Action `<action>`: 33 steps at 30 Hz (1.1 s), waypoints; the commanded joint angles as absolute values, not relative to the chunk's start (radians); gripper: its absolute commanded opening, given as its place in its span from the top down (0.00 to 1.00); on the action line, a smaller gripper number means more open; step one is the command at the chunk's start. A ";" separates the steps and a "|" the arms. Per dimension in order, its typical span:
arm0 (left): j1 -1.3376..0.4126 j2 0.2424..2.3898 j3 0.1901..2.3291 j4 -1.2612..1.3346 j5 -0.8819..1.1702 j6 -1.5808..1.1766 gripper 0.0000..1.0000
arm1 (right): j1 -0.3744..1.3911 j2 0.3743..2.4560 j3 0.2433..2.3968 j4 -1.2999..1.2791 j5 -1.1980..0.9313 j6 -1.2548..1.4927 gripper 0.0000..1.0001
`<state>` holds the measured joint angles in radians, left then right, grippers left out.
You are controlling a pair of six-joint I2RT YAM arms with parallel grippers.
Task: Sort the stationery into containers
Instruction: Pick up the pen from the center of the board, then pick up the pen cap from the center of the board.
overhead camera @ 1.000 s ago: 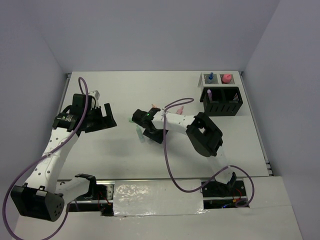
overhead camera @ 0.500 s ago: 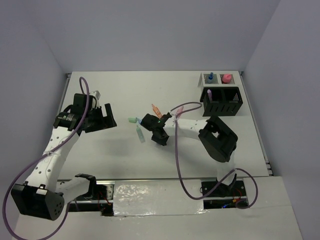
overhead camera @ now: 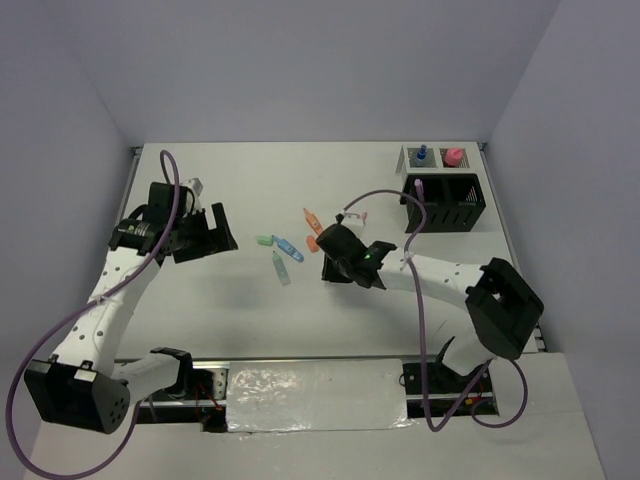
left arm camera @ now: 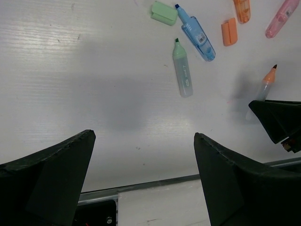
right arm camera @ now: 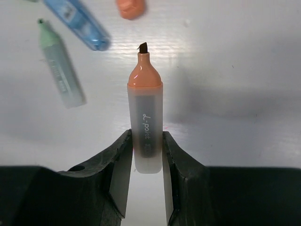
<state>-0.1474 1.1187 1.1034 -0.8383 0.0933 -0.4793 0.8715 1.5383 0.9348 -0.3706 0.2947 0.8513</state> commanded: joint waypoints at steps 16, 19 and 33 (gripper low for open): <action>-0.152 1.066 1.097 -0.796 0.219 -0.604 0.01 | 0.870 1.448 1.048 -0.351 0.331 0.538 0.93; -0.152 1.066 1.107 -0.810 0.193 -0.591 0.01 | 0.868 1.474 1.078 -0.350 0.350 0.535 0.93; -0.152 1.135 1.146 -0.839 0.117 -0.523 0.01 | 0.854 1.499 1.097 -0.325 0.319 0.512 0.93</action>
<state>-0.1478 1.1084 1.0912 -0.8375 0.1345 -0.5640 0.8665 1.5303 1.0904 -0.3557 0.3176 0.5323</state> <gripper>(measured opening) 0.994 0.350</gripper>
